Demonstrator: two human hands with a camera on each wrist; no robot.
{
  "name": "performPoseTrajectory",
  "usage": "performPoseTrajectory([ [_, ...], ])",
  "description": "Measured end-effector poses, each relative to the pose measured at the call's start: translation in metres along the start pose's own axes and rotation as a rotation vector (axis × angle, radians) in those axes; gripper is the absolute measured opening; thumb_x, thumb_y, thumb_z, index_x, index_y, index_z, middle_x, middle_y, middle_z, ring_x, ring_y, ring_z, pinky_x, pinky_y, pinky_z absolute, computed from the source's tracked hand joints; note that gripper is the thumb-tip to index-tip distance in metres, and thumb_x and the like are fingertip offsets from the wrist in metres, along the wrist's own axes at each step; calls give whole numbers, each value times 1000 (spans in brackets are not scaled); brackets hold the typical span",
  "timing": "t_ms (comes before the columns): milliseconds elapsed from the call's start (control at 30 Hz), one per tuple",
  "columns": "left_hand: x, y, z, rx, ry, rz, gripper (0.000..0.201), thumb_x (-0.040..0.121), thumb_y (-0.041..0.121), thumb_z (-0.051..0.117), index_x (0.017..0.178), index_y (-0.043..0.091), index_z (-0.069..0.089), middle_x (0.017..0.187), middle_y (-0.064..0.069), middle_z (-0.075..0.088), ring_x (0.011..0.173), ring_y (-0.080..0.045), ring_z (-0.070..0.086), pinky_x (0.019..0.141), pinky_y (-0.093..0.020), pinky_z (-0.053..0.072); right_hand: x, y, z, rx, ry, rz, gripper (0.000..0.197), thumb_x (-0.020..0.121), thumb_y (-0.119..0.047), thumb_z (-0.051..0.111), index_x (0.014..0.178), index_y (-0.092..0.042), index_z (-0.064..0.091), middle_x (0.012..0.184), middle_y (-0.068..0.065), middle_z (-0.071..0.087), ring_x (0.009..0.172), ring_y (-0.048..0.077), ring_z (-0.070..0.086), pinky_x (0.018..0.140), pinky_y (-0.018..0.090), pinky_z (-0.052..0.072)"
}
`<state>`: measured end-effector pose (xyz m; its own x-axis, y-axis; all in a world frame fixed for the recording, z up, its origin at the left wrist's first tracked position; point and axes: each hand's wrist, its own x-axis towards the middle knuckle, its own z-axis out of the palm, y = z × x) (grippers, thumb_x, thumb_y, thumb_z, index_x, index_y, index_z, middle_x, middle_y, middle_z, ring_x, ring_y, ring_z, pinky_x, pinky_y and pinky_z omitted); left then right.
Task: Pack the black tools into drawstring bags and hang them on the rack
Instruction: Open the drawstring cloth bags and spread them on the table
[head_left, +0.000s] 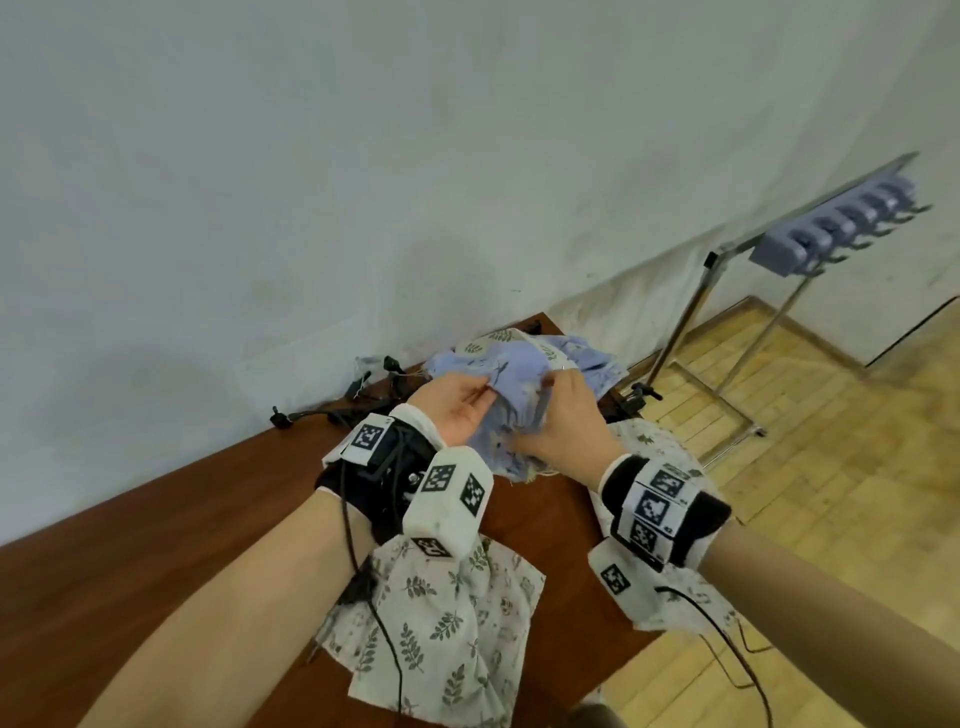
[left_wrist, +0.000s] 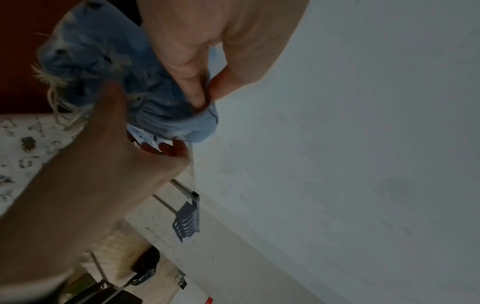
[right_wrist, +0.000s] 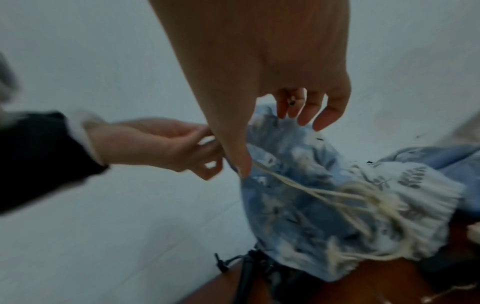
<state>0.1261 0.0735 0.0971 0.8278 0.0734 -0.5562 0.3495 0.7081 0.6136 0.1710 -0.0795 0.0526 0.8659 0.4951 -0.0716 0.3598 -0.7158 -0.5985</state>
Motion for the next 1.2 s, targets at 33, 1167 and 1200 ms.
performPoseTrajectory([
  [33,-3,3,4,27,9,24,28,100,0,34,123,-1,51,111,-13,58,66,-13,67,46,-1,41,6,8,2,43,30,10,56,76,-27,77,115,-5,43,111,6,40,97,23,43,79,29,42],
  [1167,1,40,-17,1479,-290,426,68,60,-25,25,60,40,47,64,2,43,66,-19,34,67,-35,28,4,62,-108,-262,-256,76,20,79,2,61,66,-13,62,61,-6,53,54,5,45,44,9,32],
  [1200,1,39,-15,1477,-291,448,68,60,-26,25,56,38,50,63,8,48,67,-18,42,68,-33,31,3,62,-109,-297,-269,96,16,78,-1,62,66,-11,62,61,-4,52,53,6,44,43,11,31],
])
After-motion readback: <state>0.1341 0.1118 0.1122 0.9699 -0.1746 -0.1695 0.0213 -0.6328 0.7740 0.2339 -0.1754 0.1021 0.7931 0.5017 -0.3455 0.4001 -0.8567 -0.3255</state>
